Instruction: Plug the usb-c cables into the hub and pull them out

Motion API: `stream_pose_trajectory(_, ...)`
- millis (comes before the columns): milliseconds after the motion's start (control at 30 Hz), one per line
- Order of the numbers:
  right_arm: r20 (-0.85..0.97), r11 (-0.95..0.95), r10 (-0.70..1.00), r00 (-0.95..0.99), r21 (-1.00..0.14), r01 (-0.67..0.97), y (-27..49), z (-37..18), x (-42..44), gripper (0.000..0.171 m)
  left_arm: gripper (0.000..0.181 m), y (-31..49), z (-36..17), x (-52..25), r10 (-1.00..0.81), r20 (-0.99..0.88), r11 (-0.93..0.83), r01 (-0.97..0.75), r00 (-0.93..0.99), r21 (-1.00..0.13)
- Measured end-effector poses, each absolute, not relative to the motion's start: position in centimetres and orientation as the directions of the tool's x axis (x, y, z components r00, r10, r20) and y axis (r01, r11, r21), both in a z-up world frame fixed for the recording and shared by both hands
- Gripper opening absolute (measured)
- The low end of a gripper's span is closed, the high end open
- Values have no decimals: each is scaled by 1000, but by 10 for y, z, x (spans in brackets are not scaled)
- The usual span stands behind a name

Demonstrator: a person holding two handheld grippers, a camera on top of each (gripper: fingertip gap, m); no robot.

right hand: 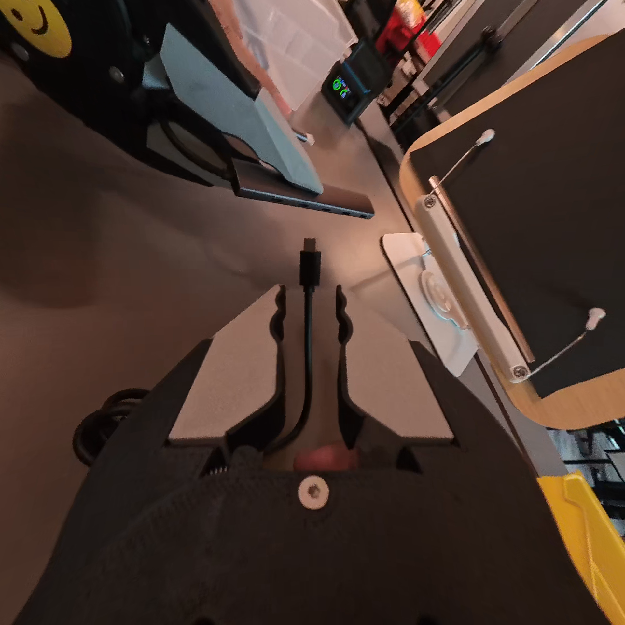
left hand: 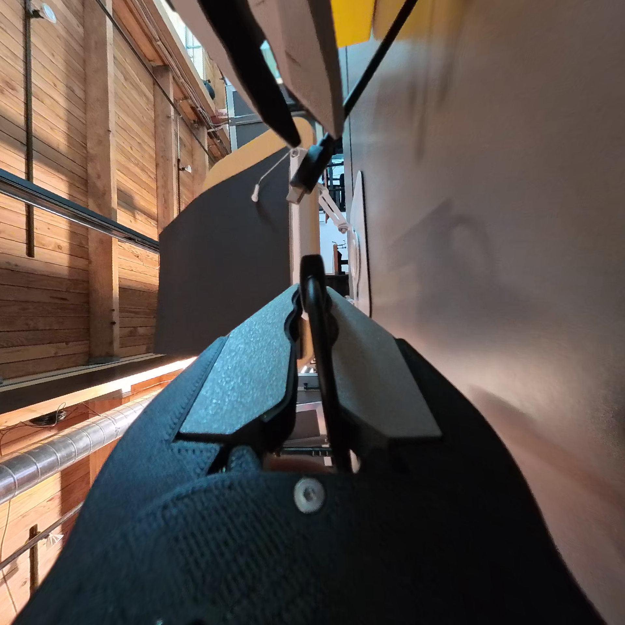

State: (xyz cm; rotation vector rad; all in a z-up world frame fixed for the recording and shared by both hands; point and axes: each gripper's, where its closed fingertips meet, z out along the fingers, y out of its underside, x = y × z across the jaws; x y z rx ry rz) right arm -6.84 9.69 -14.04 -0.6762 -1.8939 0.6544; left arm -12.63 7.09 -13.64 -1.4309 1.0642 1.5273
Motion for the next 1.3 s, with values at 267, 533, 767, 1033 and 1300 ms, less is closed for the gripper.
stream_pose_trajectory(267, 656, 727, 675, -338, -670, 151, 94, -146, -73, 31, 7, 73, -140, -119, -18, -996, -341, -936, -83, 84)
stream_pose_trajectory(533, 723, 764, 642, -256, -633, 126, 94, -143, -79, 20, 8, 74, -138, -117, -11, -996, -336, -938, -90, 89)
stream_pose_trajectory(767, 723, 768, 635, -272, -630, 115, 92, -145, -79, 9, 7, 76, -141, -112, -16, -995, -321, -942, -102, 102)
stream_pose_trajectory(1033, 697, 781, 608, -379, -610, 131, 87, -154, -80, 9, 7, 75, -135, -110, 7, -992, -316, -941, -129, 120)
stream_pose_trajectory(1300, 450, 688, 670, -591, -676, 265, 83, -157, -78, 9, 8, 78, -135, -105, 14, -971, -301, -927, -239, 224)
